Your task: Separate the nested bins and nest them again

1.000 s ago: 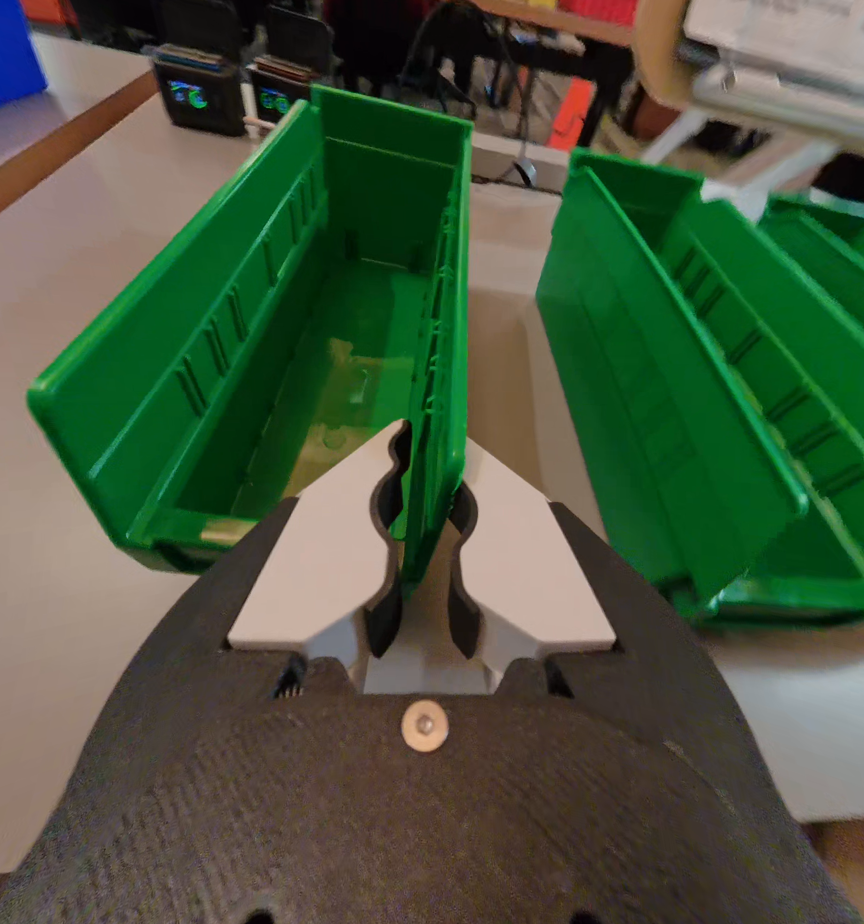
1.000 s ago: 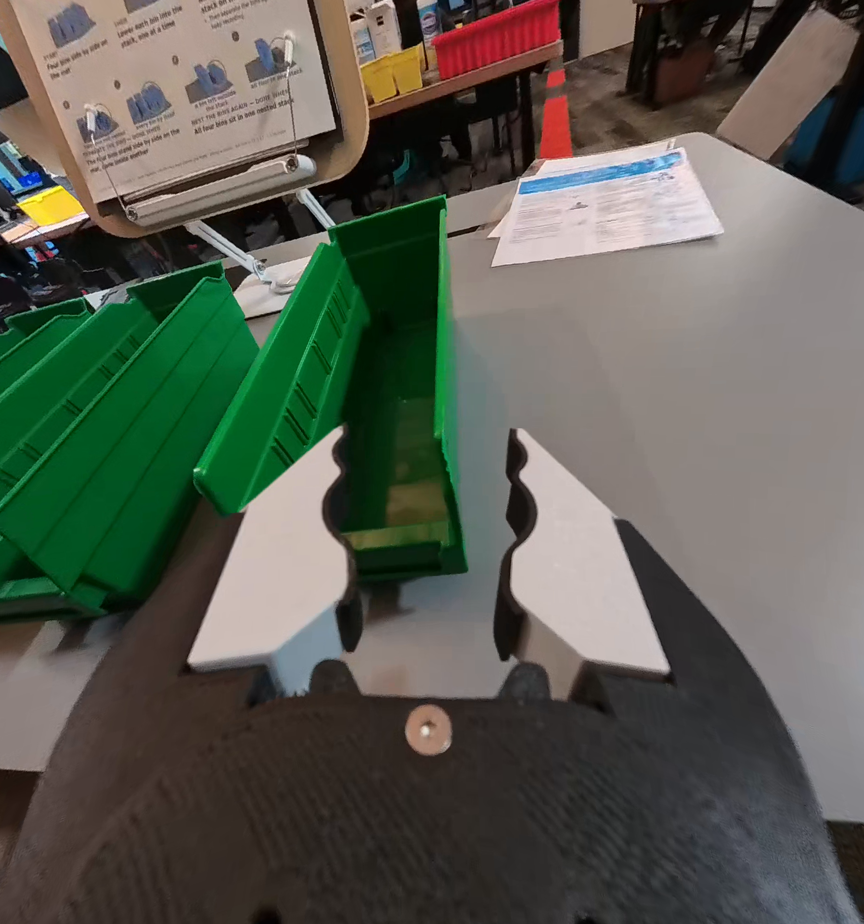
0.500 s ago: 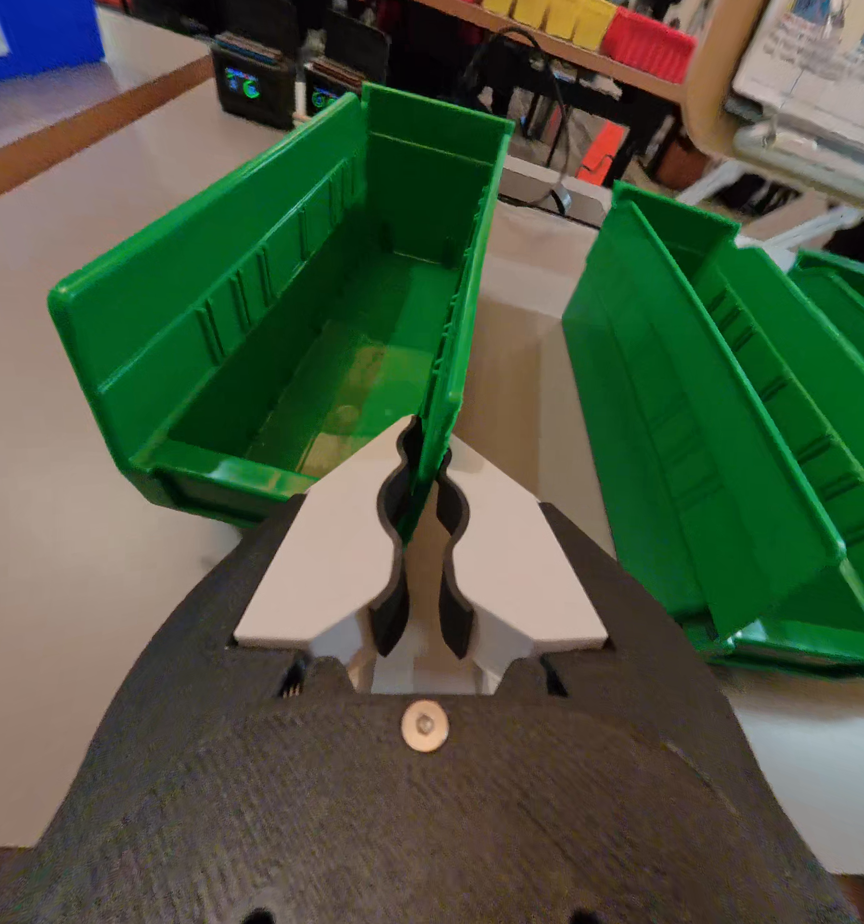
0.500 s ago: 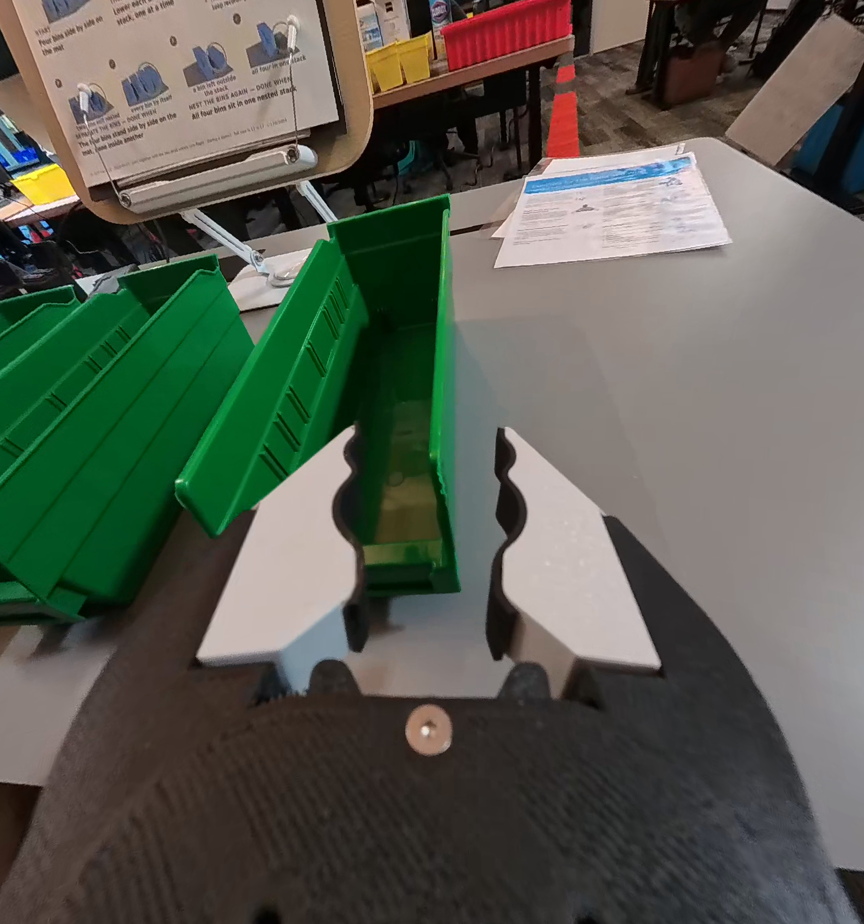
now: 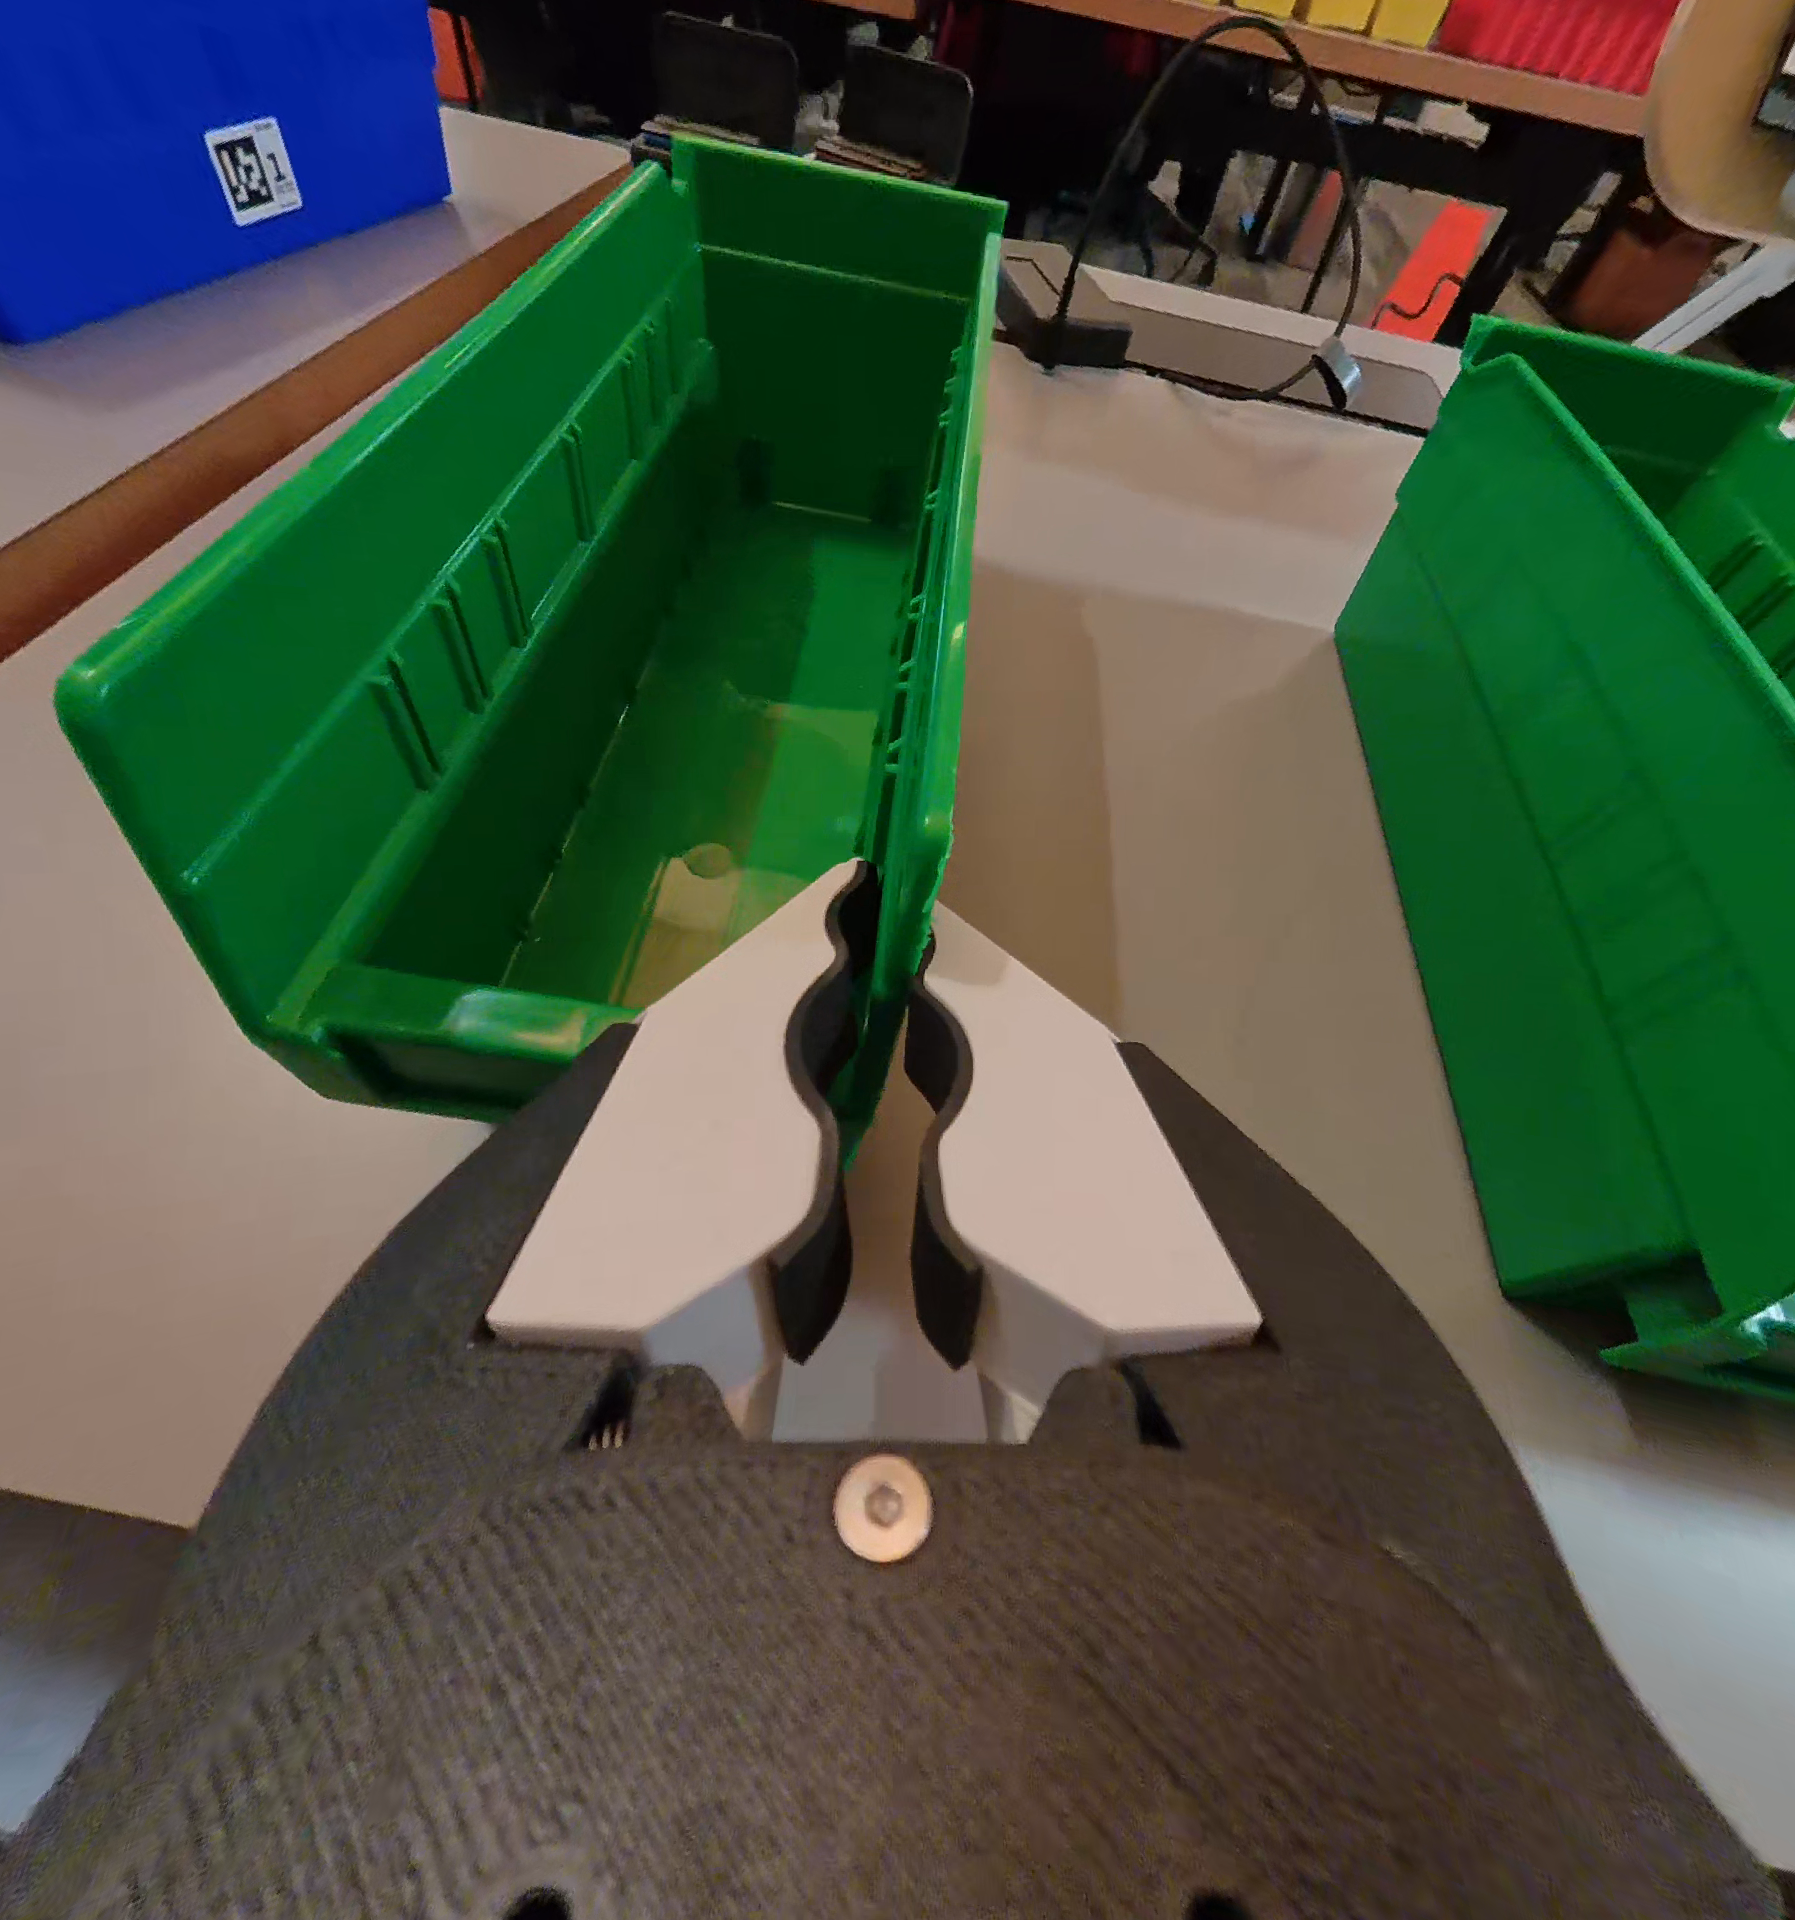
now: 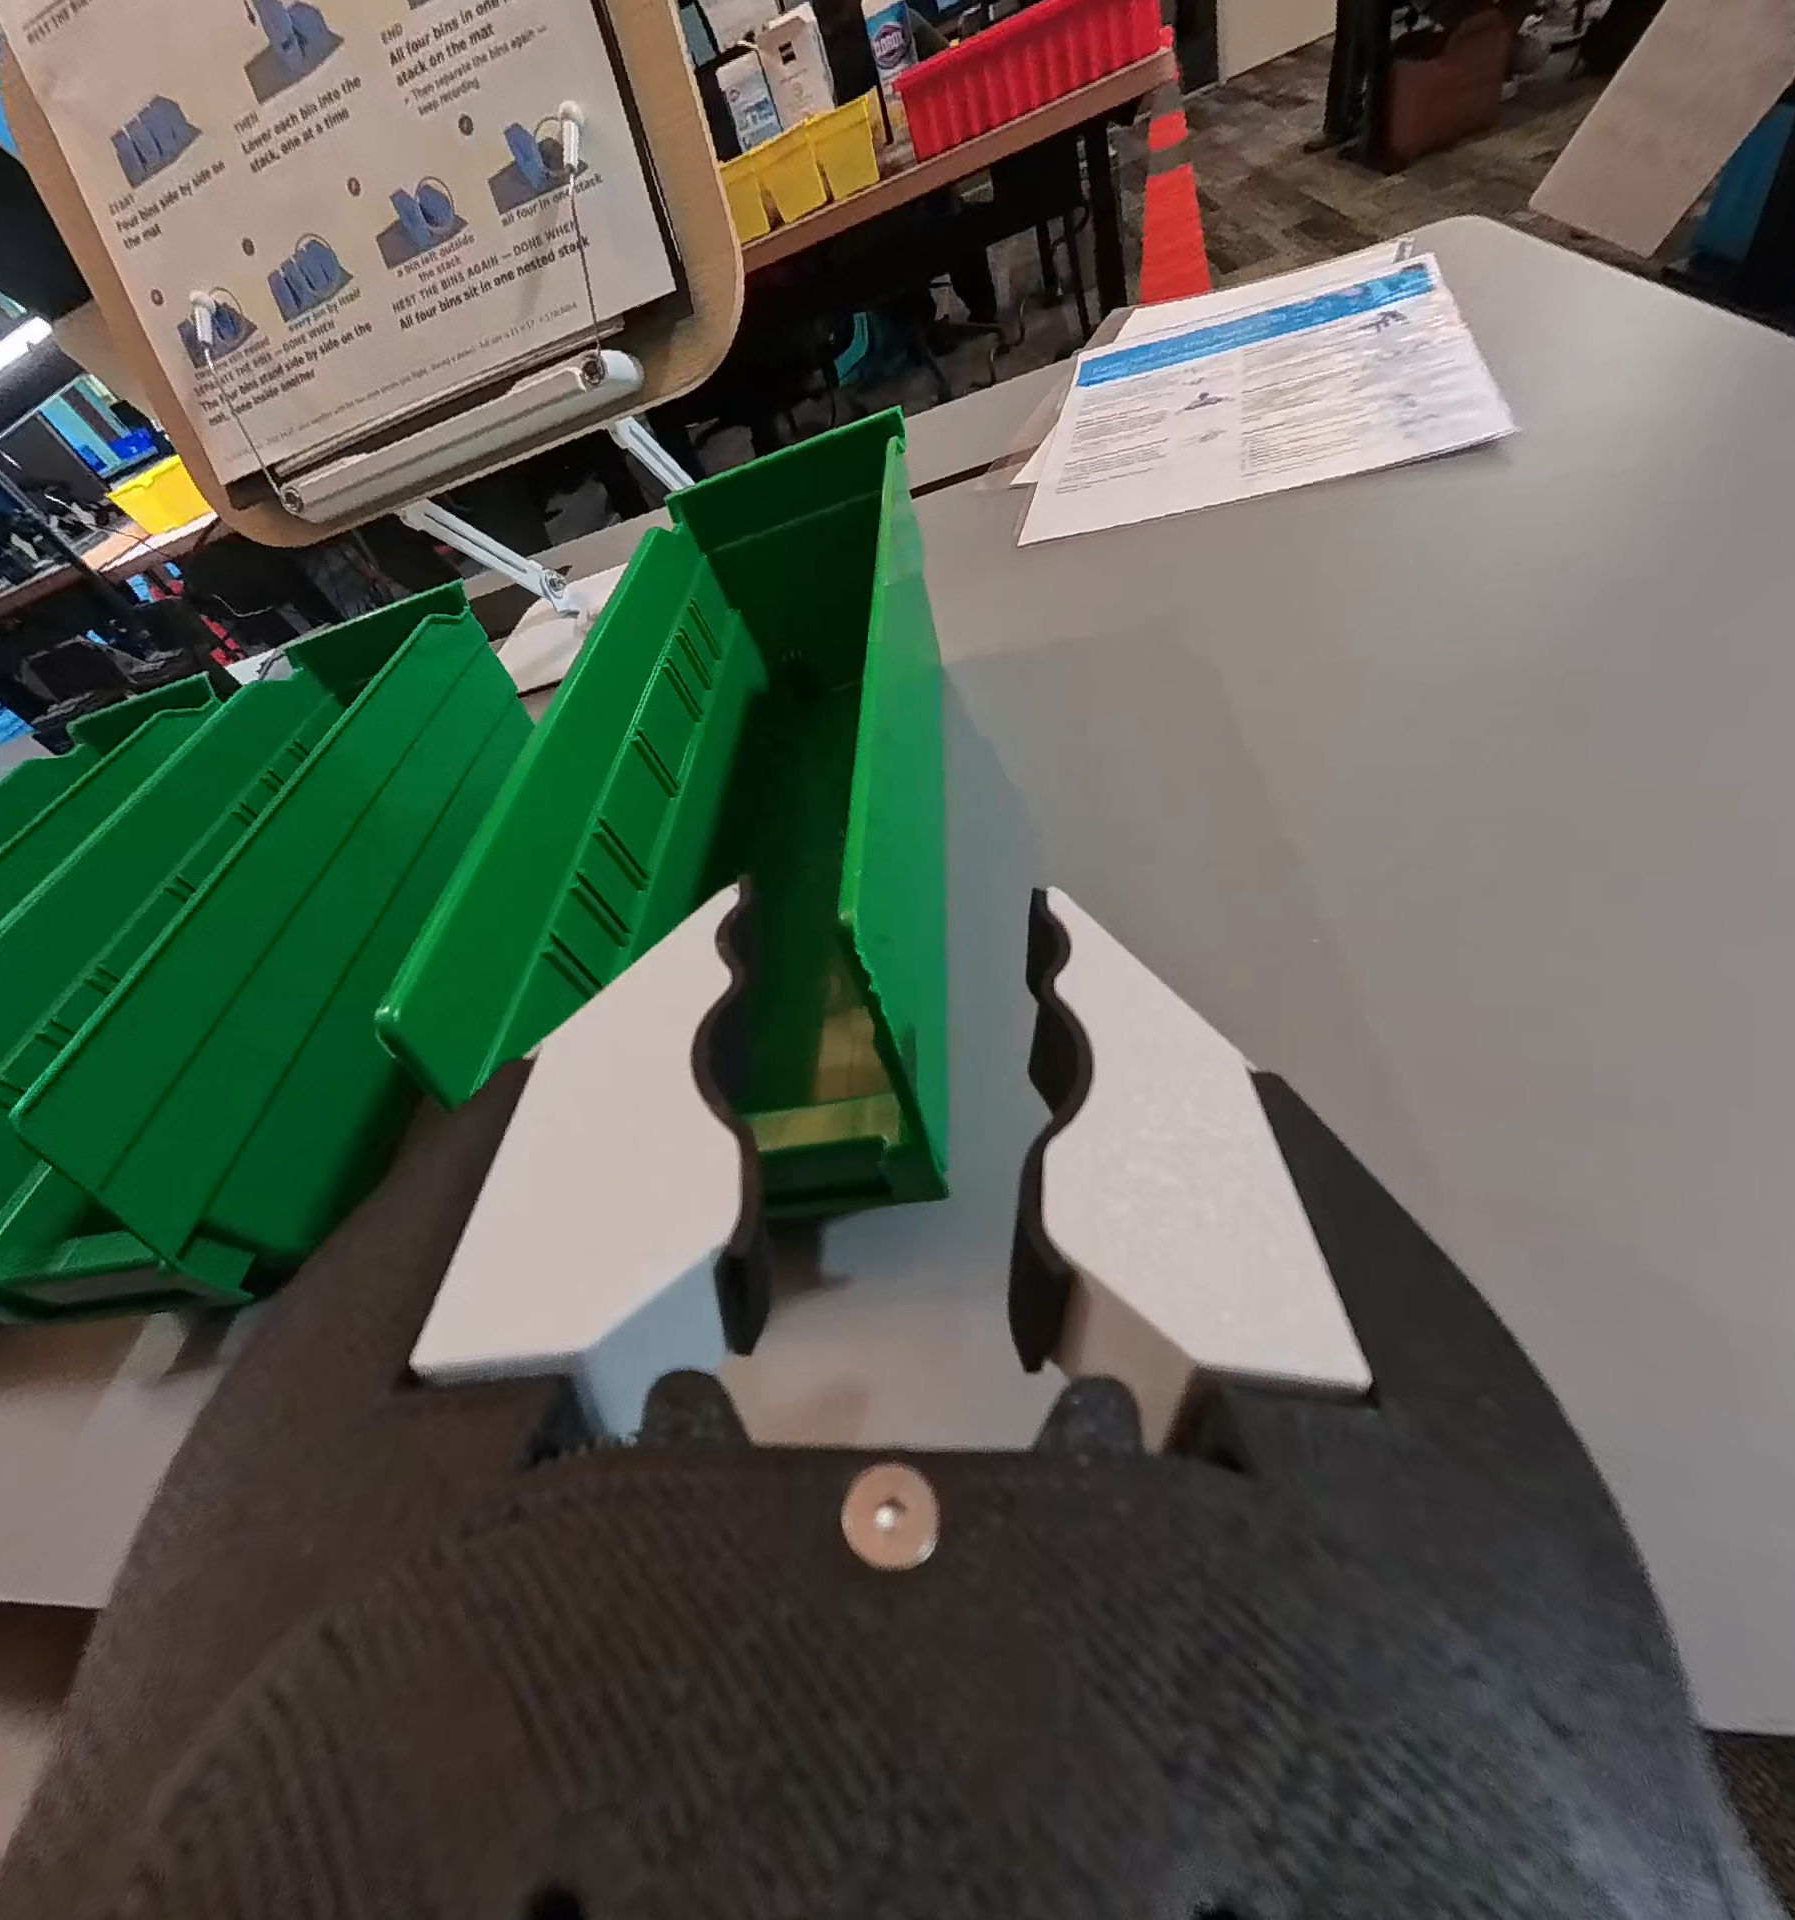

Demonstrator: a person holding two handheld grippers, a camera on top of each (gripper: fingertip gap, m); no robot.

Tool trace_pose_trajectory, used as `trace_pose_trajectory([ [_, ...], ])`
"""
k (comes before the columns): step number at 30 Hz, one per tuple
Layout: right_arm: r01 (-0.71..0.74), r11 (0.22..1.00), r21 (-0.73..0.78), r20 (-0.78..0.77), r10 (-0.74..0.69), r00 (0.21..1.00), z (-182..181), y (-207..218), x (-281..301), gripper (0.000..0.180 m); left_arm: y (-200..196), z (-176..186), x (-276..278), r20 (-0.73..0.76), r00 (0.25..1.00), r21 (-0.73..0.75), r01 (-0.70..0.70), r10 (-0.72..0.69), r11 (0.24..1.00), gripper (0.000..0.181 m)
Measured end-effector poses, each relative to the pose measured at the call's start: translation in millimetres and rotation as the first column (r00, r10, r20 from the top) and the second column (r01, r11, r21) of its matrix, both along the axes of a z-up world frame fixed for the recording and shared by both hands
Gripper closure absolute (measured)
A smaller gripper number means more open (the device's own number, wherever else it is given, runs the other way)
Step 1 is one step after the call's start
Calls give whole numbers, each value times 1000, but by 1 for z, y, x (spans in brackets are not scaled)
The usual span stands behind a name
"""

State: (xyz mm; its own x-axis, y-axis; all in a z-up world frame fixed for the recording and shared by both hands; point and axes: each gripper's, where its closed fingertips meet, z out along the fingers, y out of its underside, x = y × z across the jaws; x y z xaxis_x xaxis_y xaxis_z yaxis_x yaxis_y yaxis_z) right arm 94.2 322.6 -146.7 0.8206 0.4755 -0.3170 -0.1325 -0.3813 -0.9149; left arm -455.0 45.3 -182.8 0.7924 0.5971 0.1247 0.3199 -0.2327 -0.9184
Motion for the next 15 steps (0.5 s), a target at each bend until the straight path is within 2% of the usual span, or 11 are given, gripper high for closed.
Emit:
trace_pose_trajectory([
  [4, -13, 1000, -2, 12, 13, 1000, -1, -1, -4, 128, 6, -1, -1, -37, 998, -26, 47, -48, 999, 181],
  [8, -21, 1000, -3, 23, 21, 999, -2, -1, -7, 128, 7, 0, -6, 21, 999, 27, 46, -47, 999, 181],
  [15, -29, 1000, 0, 28, 29, 999, -2, -2, -9, 127, 10, 0, -5, 78, 994, 59, 74, -78, 996, 169],
])
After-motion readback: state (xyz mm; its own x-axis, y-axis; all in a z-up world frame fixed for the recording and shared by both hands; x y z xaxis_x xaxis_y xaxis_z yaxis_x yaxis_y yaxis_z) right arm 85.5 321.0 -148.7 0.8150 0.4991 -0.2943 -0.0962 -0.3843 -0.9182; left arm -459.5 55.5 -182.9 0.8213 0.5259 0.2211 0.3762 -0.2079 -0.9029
